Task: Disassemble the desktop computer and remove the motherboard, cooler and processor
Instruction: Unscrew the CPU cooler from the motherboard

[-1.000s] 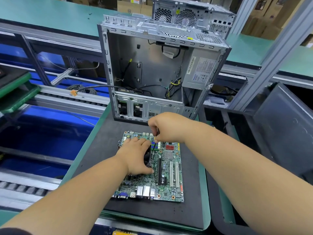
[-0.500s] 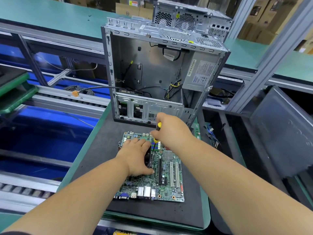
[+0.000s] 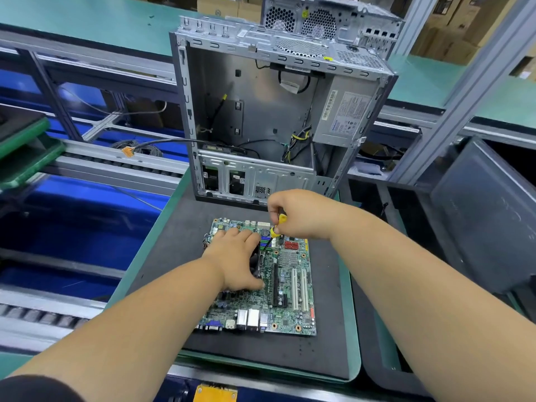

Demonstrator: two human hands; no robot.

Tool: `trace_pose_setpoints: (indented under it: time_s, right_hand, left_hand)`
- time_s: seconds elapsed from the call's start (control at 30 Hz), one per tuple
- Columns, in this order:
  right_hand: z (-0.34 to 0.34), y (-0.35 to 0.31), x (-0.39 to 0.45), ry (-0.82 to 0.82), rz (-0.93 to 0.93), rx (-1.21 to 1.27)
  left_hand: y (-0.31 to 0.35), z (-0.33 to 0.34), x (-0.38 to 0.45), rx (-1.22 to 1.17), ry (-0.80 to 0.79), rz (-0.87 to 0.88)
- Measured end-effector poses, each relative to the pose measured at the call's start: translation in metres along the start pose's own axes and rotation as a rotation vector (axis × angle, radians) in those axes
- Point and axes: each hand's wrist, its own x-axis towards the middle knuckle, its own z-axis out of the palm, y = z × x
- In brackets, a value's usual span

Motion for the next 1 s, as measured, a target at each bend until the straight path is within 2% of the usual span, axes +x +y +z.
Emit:
trace_pose_setpoints:
  time_s: [0.13,0.23,0.27,0.33,0.4,0.5,0.6,0.73,0.87,0.93,1.0]
  right_hand:
    - [0.003,0.0,0.001,0.096,0.077,-0.076]
    - [0.006,0.0,-0.002,0.135,0.083,0.008]
    - [0.006,0.0,-0.004,0.167,0.08,0.041]
    - [0.006,0.0,-0.008,0.238,0.087,0.107]
    - [0.004,0.0,-0.01,0.319,0.088,0.149]
    - [0.004,-0.006,-0.008,0.448,0.07,0.241]
    - [0.009,-0.02,-0.003,0.501,0.043,0.367]
    - [0.022,-0.042,0.01,0.456,-0.003,0.454]
    - [0.034,-0.056,0.023,0.404,-0.033,0.371]
    - [0.038,-0.06,0.029,0.393,-0.04,0.323]
    - [0.041,-0.062,0.034,0.381,-0.035,0.265]
  left_hand:
    - [-0.002,0.001,0.0,0.006,0.021,0.004]
    - [-0.005,0.002,-0.005,-0.029,0.062,0.04]
    - [-0.008,0.002,-0.008,-0.098,0.087,0.067]
    - [-0.014,0.001,-0.016,-0.394,0.159,0.082]
    - [-0.021,0.005,-0.024,-0.695,0.253,-0.005]
    - [-0.032,0.014,-0.033,-0.932,0.361,-0.194]
    - [-0.038,0.016,-0.04,-0.947,0.424,-0.24]
    - [-0.049,0.02,-0.043,-0.693,0.55,-0.334]
    - [-0.063,0.026,-0.049,-0.849,0.405,-0.348]
    - [-0.066,0.031,-0.052,-0.878,0.4,-0.303]
    - [-0.067,0.036,-0.055,-0.898,0.461,-0.275]
